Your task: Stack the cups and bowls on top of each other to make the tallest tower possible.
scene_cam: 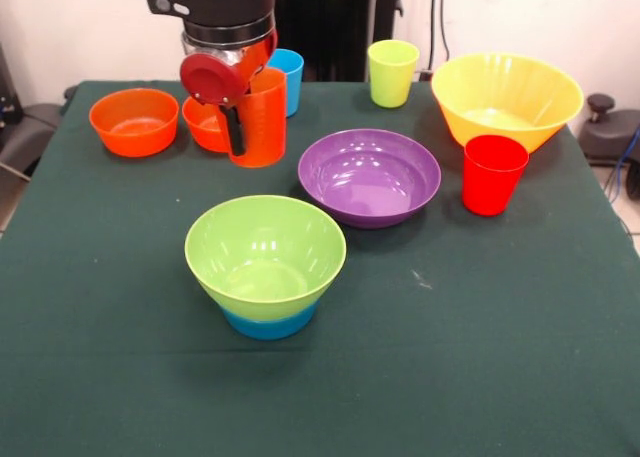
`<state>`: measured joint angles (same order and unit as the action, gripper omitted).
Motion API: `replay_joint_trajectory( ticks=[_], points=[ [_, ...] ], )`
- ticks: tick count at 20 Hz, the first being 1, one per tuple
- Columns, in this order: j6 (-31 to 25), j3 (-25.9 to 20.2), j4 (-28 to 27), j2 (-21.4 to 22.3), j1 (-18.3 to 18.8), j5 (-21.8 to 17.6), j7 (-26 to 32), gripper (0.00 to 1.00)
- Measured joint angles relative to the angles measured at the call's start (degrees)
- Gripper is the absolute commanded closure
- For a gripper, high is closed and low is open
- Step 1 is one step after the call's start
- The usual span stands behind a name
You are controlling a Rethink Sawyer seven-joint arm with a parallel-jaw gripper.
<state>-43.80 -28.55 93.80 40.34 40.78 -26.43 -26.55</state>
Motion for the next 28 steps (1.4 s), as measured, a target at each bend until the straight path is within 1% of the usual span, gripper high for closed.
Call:
replay_joint_trajectory(
  ticks=[3, 8, 13, 19, 28],
  points=[
    [1.16, 0.63, 0.46, 0.22, -0.73, 0.01, -1.08, 1.0],
    [1.25, 1.03, 0.47, 0.54, -1.64, 0.15, -1.48, 1.0],
    [1.93, 1.73, 0.43, -0.36, -2.95, 0.17, -1.49, 1.0],
    [3.96, 3.3, -0.29, -3.29, -4.48, 0.17, -1.49, 1.0],
    [6.39, 4.27, -1.43, -7.41, -5.83, 0.12, -1.49, 1.0]
  ],
)
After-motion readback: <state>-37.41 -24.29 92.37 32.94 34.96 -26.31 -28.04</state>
